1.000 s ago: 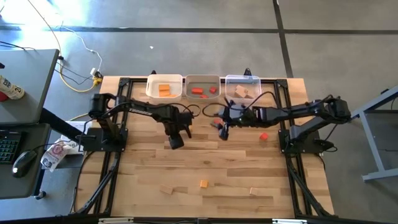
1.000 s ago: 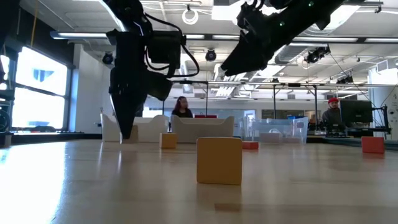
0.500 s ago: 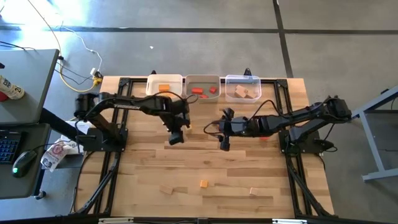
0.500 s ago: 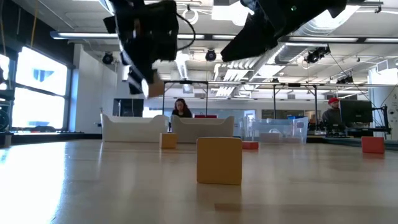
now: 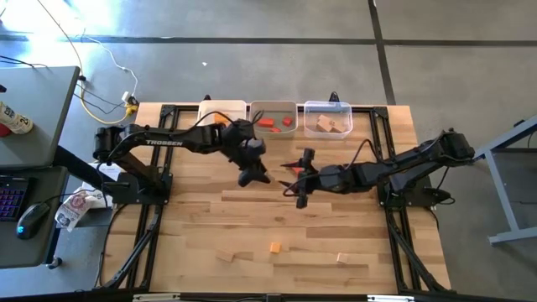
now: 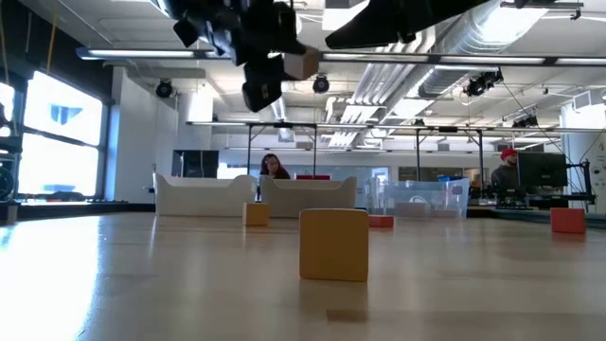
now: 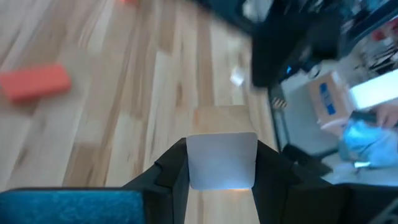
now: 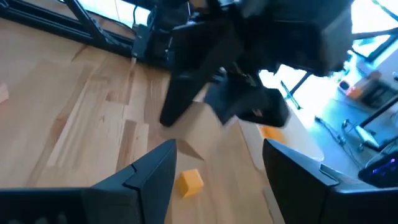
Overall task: Sort & place blocks by color
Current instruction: Put the brown block into the transparent bin
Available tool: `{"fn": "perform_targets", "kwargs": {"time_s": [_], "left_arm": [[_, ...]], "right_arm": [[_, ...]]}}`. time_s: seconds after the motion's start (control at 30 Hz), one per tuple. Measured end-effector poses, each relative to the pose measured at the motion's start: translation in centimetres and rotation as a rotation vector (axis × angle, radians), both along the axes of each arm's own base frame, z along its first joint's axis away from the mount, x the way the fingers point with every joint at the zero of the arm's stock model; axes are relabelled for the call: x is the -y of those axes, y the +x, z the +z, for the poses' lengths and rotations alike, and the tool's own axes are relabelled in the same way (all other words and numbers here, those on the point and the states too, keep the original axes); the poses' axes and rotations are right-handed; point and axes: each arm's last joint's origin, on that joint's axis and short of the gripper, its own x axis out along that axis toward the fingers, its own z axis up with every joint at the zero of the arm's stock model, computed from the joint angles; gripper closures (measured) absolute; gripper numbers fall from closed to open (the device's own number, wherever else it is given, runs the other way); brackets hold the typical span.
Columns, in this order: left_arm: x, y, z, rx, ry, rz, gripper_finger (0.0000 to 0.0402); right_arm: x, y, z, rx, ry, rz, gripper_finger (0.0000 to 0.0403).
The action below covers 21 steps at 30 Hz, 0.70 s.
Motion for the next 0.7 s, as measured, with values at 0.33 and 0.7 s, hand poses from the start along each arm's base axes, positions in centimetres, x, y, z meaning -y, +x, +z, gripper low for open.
{"fn": "perform_targets", "kwargs": {"time_s": [0.33,0.7], "left_arm": [[-0.3,1.0,1.7,0.172,-0.050,0.039,0.0292],[-0.4,1.5,2.7,0.270,-0.065,0.061,0.0292]], "right_arm": [[-0.2,0.1,0.6,0.044,-0.056,0.016,0.0176],[-0.2,0.2,1.5,0.118,-0.116,-0.028,0.0176]]}}
